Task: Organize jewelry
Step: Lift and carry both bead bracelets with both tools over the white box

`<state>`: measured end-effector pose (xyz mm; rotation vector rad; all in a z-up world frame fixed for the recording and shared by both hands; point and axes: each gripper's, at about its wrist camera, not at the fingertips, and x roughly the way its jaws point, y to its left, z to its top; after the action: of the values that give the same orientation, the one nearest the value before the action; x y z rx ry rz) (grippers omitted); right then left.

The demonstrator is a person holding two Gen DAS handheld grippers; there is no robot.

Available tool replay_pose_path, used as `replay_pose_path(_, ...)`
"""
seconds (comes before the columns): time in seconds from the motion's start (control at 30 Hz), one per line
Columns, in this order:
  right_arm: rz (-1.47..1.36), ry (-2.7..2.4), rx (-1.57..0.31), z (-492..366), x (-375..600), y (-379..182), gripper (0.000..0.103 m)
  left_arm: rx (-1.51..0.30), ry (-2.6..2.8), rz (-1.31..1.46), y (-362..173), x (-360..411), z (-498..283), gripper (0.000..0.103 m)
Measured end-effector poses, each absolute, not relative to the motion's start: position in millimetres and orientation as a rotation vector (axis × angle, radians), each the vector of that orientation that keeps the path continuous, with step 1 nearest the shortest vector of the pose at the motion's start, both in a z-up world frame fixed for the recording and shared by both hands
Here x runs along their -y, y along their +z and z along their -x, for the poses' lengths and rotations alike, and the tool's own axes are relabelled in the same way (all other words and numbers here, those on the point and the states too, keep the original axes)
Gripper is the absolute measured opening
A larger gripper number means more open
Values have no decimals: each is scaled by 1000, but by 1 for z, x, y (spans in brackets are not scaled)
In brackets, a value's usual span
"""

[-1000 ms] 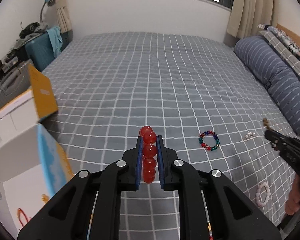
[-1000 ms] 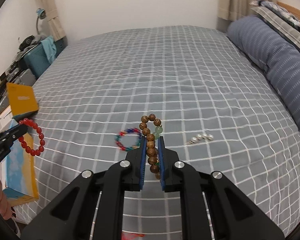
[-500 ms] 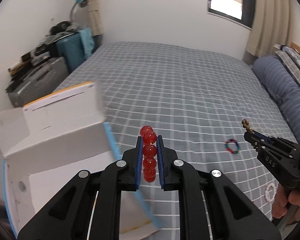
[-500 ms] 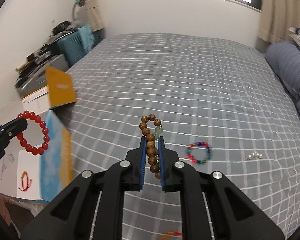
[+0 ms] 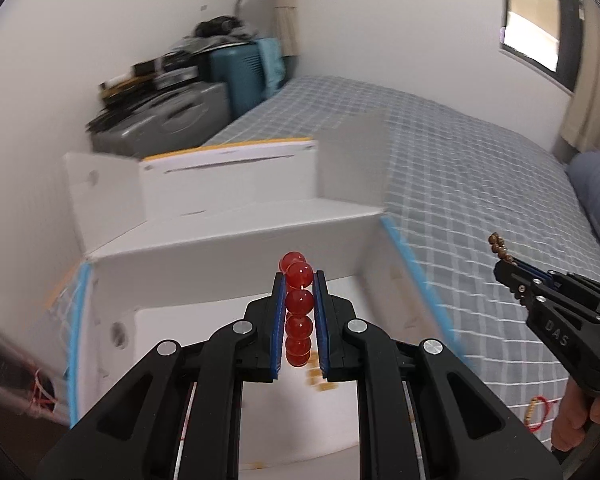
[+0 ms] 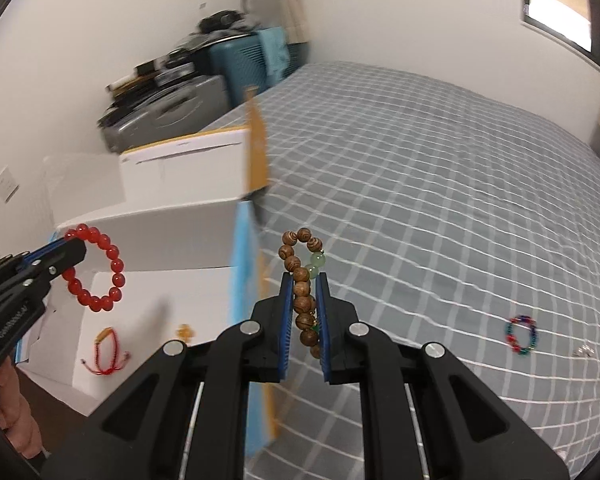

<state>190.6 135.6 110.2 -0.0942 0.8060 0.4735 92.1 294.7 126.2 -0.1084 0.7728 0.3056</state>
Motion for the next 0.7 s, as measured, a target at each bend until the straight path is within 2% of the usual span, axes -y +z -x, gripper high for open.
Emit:
replay_pose_path(0.33,175,595,-853,-161,-219,85,11,-844,410,177,89,-357,-57,13)
replay_pose_path(0.7,212,589,-969,-154,-249,48,11,-905,431,214,61,-374,-45,13)
